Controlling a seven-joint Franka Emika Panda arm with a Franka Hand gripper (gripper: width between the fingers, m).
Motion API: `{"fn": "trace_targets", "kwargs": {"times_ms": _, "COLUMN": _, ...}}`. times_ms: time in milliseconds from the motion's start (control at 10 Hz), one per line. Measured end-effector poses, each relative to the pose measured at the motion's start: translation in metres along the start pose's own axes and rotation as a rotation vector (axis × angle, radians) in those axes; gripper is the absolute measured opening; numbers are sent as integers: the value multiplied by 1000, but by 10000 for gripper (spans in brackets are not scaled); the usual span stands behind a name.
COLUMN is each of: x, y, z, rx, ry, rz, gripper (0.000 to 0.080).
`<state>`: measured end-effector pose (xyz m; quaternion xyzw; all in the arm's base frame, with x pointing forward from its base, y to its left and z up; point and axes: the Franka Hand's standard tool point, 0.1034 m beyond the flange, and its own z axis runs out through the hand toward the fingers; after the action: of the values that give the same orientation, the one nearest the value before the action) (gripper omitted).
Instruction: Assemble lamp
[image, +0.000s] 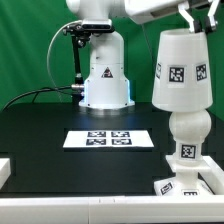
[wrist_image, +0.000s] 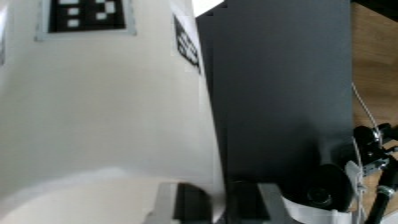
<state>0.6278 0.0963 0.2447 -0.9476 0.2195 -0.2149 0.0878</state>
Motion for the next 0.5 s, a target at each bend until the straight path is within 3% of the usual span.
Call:
{"fn": "trace_targets", "kwargs": {"times_ms": 200, "x": -8, "y": -5, "z": 12, "rx": 1, "ry": 8, "rz": -15, "gripper": 34}}
{"fn": "trace_targets", "kwargs": {"times_ms": 500, "x": -14, "y": 1, "z": 34, "rx": -11, "ry": 22, "rz": -31, "gripper": 34}}
